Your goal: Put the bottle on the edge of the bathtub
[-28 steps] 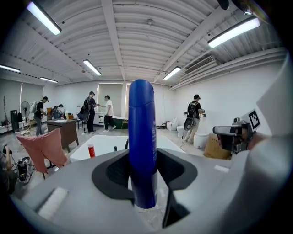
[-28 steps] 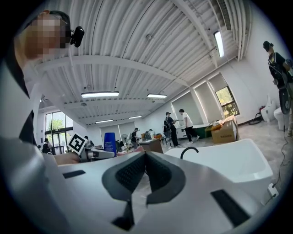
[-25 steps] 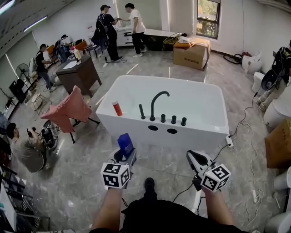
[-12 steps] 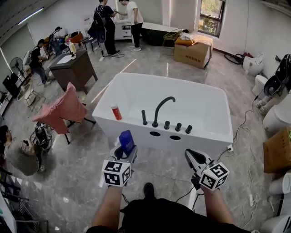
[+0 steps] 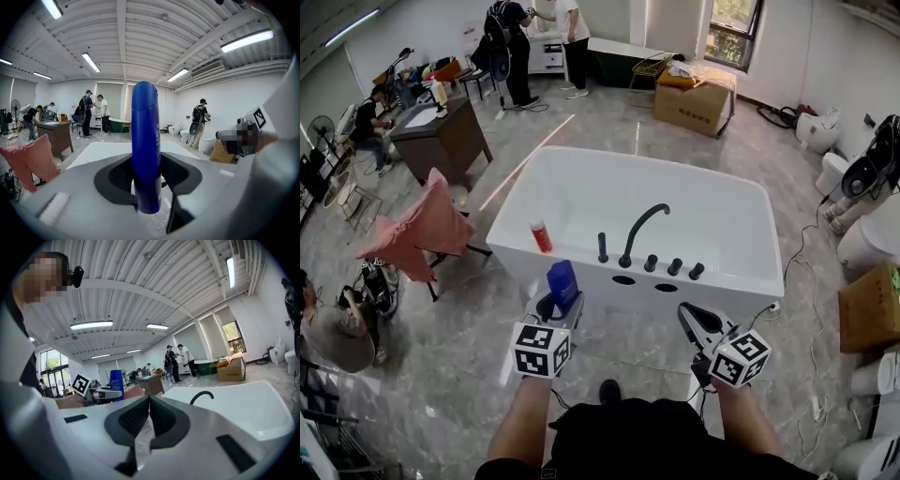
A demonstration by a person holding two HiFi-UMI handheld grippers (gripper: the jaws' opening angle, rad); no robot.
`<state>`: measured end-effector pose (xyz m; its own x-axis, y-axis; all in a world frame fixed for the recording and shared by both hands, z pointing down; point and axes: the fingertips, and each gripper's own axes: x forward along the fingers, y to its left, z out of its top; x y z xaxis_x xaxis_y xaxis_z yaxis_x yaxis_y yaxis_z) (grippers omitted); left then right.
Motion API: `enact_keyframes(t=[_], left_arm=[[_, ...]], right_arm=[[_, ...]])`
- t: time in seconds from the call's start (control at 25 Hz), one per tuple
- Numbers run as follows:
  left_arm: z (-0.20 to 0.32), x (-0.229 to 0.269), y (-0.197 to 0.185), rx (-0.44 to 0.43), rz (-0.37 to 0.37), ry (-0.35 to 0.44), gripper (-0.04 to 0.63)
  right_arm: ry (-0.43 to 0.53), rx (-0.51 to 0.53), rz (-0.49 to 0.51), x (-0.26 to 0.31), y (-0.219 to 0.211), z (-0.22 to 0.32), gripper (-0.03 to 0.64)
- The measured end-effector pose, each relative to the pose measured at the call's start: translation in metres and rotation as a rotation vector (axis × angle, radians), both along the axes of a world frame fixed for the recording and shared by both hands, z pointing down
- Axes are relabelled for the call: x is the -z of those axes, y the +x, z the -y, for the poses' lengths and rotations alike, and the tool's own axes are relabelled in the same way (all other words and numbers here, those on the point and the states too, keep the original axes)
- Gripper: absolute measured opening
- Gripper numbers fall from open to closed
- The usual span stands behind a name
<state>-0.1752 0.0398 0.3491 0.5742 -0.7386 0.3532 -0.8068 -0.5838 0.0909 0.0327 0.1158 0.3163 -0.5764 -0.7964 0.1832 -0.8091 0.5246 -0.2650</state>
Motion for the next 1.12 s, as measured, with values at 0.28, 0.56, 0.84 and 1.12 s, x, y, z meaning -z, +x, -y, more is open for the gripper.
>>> enact_keyframes(t=[0.28,0.56,0.84,1.12], left_arm=[[0.008,-0.006,-0.001,-0.03,0.004,-0.008,0.172],[0.027,-0.025,0.022,-0.044,0.021,-0.06,0.172],[0.079,-0.02,0.064,-0.007,0.036,-0.076,0.171],[0.124,-0.014,0.12,0.017,0.037,-0.064,0.172]], right_arm=[[-0.016,0.005,0.0,-0.009,-0.013,0.009,0.012],[-0.046,0.013,0.033,-0.024,-0.001,0.032,0.012],[-0.066,0.048,0.063,-0.028,0.041,0.088,0.012],[-0.044,0.072,0.078,-0.027,0.101,0.144,0.012]])
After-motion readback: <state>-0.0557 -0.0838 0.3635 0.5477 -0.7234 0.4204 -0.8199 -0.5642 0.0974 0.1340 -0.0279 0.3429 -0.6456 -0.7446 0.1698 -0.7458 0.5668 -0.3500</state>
